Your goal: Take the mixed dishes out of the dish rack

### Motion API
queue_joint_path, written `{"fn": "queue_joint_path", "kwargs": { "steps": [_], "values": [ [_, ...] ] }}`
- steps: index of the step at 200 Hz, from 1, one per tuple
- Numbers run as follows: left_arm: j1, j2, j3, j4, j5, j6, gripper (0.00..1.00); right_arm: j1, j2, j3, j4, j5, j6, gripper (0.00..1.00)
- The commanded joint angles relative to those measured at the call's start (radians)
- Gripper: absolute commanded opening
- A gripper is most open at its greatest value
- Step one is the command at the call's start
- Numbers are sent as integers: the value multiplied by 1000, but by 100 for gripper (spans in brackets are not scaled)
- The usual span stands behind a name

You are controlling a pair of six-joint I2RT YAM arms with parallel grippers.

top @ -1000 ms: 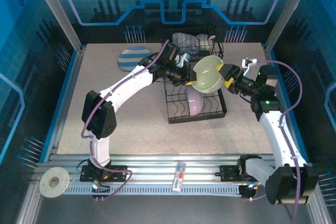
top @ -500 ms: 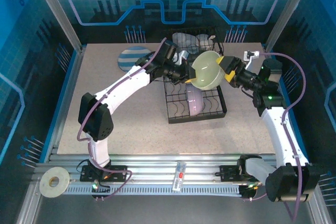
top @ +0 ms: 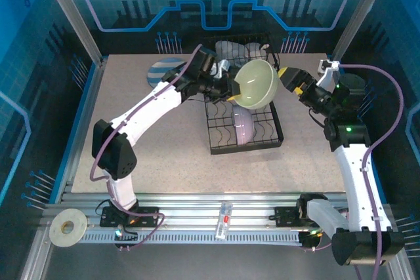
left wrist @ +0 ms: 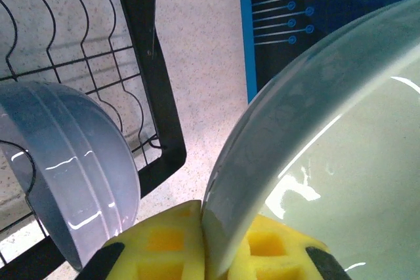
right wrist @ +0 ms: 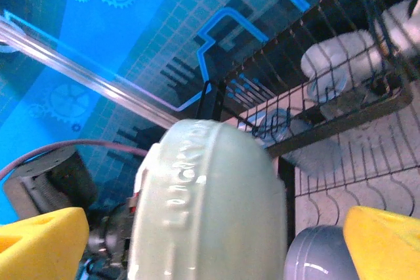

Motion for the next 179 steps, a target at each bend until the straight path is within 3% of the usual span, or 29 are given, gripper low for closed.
{"fn": "queue_joint_path", "kwargs": {
  "steps": [1,73,97,130,179],
  "values": [
    [46,-136,24,35,23,-17,0,26,-9,52,-35,80,-52,100],
    [266,-431,-105,-54,-79,27,0,108,69,85,0,115,-45,100],
    [364,-510,-149,-168,-152,76,0,127,114,115,0,98,-51,100],
    [440,-524,-173,-398,-321,160,0,144,153,149,-8,85,-58,100],
    [486,-473,-330,-390,-336,163,0,165,163,154,-40,79,-73,100]
  ]
}}
